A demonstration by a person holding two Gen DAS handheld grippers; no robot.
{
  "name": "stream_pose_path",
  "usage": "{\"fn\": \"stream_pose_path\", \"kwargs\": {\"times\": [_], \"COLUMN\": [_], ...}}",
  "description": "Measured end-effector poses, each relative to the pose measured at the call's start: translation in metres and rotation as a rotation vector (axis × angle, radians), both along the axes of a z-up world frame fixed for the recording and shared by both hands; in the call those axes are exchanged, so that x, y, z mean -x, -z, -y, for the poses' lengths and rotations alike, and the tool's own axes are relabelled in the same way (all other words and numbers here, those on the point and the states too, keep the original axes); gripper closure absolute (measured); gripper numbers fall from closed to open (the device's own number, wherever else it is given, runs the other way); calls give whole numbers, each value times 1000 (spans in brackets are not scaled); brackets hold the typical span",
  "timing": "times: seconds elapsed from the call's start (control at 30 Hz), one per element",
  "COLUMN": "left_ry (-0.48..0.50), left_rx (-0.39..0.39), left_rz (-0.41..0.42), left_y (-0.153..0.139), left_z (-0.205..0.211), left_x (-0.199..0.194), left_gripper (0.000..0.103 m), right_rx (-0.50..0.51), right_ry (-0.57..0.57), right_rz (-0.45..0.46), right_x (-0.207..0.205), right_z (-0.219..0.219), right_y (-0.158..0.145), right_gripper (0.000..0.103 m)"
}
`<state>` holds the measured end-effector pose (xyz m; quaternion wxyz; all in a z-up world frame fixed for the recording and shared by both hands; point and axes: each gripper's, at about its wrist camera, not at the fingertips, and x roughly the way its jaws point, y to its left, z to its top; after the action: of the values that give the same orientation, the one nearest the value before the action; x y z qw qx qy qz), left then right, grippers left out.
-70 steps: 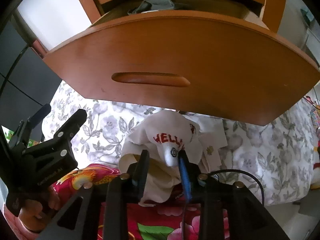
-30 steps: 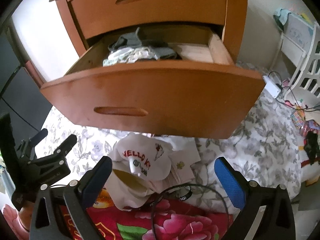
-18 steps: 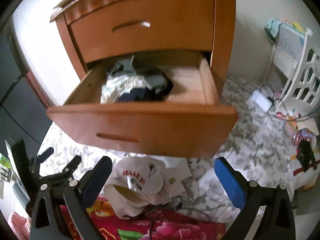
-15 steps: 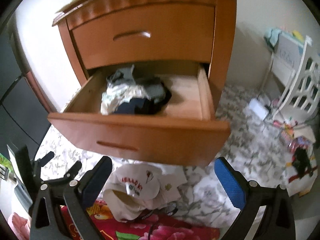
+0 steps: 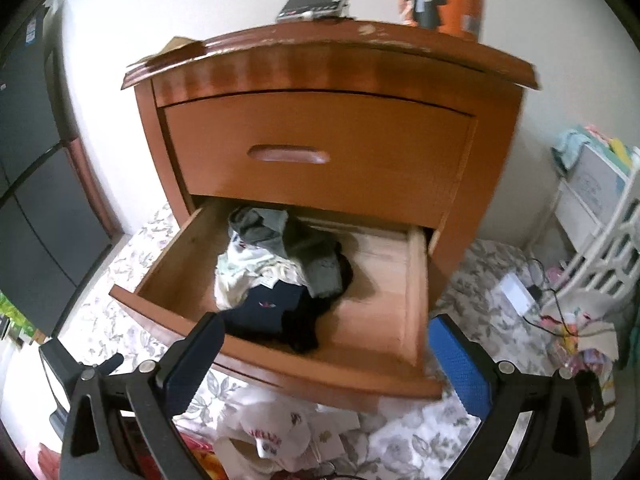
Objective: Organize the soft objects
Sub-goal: 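Move the right tool back into the drawer toward the dark grey cloth, then grasp the dark grey cloth with the right tool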
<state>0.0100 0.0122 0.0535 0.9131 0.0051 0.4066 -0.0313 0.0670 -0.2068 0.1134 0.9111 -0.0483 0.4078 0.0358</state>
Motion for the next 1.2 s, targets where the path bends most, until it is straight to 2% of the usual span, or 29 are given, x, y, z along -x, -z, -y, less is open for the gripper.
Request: {"fn": "stream_pose_path", "kwargs": {"times": [0.2,0.33,0.53,0.77,0.93,1.07,1.13,1.2], "left_ry": [5,12,9,12,11,12,14,17], "left_rx": [9,9,20,27,39,46,46,48], "left_rz": [-19,-22,-29,-37,-41,-42,-44,-47], "left_y": [3,5,6,8,9,8,8,8], "left_z": [-1,0,-1,-3,-5,-5,-5,-5], "left_x": [-3,-4,-5,-7,-8,-8,-8,-9], "left_gripper": [0,0,0,0,0,0,0,0], "right_rx": [-33,1,0,46,100,143,163,194], "right_ry": [-44,-51,-40,-27,-41,-43,-51,-69], "right_rz": [-112,-168,-191,-201,-212,-217,-220,-230], "right_x": [-34,-53,-83,-126,-152,-167,-172,-176], "right_z": [-18,-24,-25,-32,-42,-50,-55,-61], "right_y": [28,47,51,58,67,76,81,87], "right_gripper": [0,0,0,0,11,14,23,27]}}
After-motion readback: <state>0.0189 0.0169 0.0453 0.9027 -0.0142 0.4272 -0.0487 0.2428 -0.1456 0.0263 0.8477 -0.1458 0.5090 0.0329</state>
